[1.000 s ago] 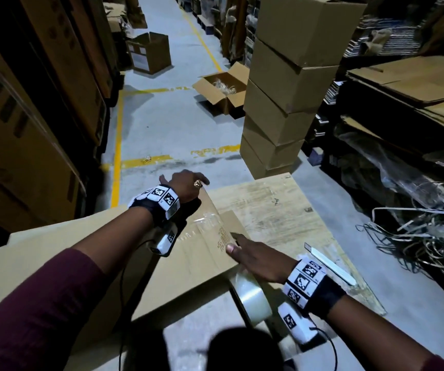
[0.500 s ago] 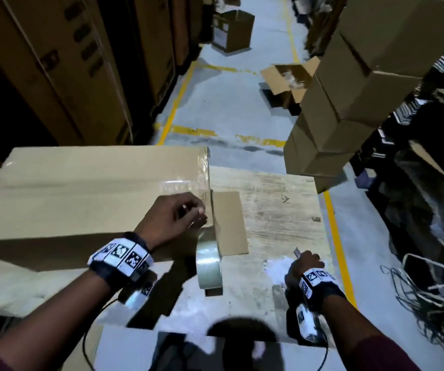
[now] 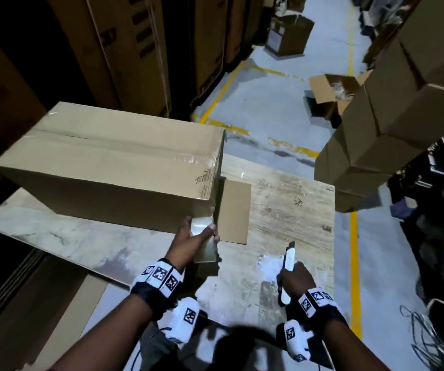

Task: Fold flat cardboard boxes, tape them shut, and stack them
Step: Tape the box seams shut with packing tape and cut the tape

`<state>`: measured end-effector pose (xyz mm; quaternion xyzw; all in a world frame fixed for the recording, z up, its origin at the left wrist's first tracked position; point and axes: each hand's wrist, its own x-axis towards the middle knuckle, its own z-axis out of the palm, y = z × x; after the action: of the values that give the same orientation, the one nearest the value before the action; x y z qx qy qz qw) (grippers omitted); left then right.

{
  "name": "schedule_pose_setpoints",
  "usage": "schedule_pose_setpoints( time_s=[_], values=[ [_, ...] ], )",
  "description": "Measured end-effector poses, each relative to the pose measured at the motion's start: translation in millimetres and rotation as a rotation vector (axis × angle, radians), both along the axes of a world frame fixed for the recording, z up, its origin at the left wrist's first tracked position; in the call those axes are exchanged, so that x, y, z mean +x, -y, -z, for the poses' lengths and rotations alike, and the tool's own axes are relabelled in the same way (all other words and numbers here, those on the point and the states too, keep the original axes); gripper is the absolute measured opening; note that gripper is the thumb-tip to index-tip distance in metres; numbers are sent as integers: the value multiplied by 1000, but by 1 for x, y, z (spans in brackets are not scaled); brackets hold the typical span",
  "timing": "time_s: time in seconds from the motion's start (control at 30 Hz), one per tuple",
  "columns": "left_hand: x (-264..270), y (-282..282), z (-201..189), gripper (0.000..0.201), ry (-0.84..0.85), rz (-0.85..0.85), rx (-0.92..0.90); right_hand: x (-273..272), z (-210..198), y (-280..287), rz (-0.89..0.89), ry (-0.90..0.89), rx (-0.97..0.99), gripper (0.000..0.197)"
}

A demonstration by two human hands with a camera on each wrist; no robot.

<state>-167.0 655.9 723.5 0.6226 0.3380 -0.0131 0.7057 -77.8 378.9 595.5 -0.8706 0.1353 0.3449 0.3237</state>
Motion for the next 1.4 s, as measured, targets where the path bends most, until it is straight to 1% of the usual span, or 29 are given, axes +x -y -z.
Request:
schedule_pose_setpoints(
  time_s=[0.03, 0.07, 0.1, 0.13, 0.17, 0.23, 0.3, 0.37, 0.4, 0.43, 0.53, 0.57, 0.63, 0.67, 0.77, 0.87, 0.93, 1.07, 1.2, 1.33, 1.4],
  values=[
    [3, 1, 0, 24, 6, -32, -74, -3, -8, -10, 120, 4, 171, 22],
    [7, 1, 1, 34, 11, -66, -153, -6, -22, -20, 209, 13, 312, 18],
    [10, 0, -1, 40, 12, -74, -210, -8, -35, -29, 245, 24, 419, 14],
    [12, -5, -1, 38, 11, -83, -243, -10, -51, -37, 205, 38, 492, 13],
    [14, -9, 1, 30, 8, -79, -257, -11, -67, -45, 109, 78, 523, 15],
    [15, -13, -2, 21, -35, -65, -278, -12, -98, -57, -106, 204, 511, 16],
    [14, -16, -1, 21, -92, -43, -280, -12, -122, -66, -235, 290, 537, 14],
    [11, -18, 1, 21, -110, -10, -268, -10, -139, -72, -322, 290, 540, 22],
    [9, -18, 3, 22, -98, 11, -266, -8, -148, -74, -346, 270, 559, 25],
    [6, -18, 2, 25, -79, 35, -275, -5, -154, -74, -397, 289, 565, 25],
    [-6, -24, 3, 30, -52, 139, -357, 5, -174, -73, -705, 526, 453, 23],
    [-10, -26, 2, 30, -52, 166, -381, 8, -180, -73, -775, 577, 434, 25],
    [-15, -30, -3, 28, -39, 222, -414, 14, -189, -77, -873, 658, 367, 29],
    [-17, -31, -2, 27, -35, 238, -422, 16, -191, -81, -928, 729, 295, 32],
    [-20, -33, -6, 33, -17, 233, -434, 15, -199, -95, -1066, 925, 83, 36],
    [-22, -31, -10, 36, -18, 222, -379, 10, -205, -107, -1165, 1053, -10, 38],
    [-22, -32, -9, 35, -27, 214, -327, 7, -209, -113, -1198, 1088, -47, 42],
    [-22, -31, -6, 34, -30, 221, -318, 1, -212, -120, -1272, 1138, -155, 51],
    [-21, -31, 0, 35, -3, 216, -431, -5, -221, -123, -1308, 1159, -237, 48],
    [-20, -31, 6, 35, 7, 202, -443, -10, -226, -130, -1309, 1115, -322, 50],
    [-21, -32, 7, 34, 11, 216, -451, -11, -224, -133, -1325, 1095, -413, 50]
  ],
)
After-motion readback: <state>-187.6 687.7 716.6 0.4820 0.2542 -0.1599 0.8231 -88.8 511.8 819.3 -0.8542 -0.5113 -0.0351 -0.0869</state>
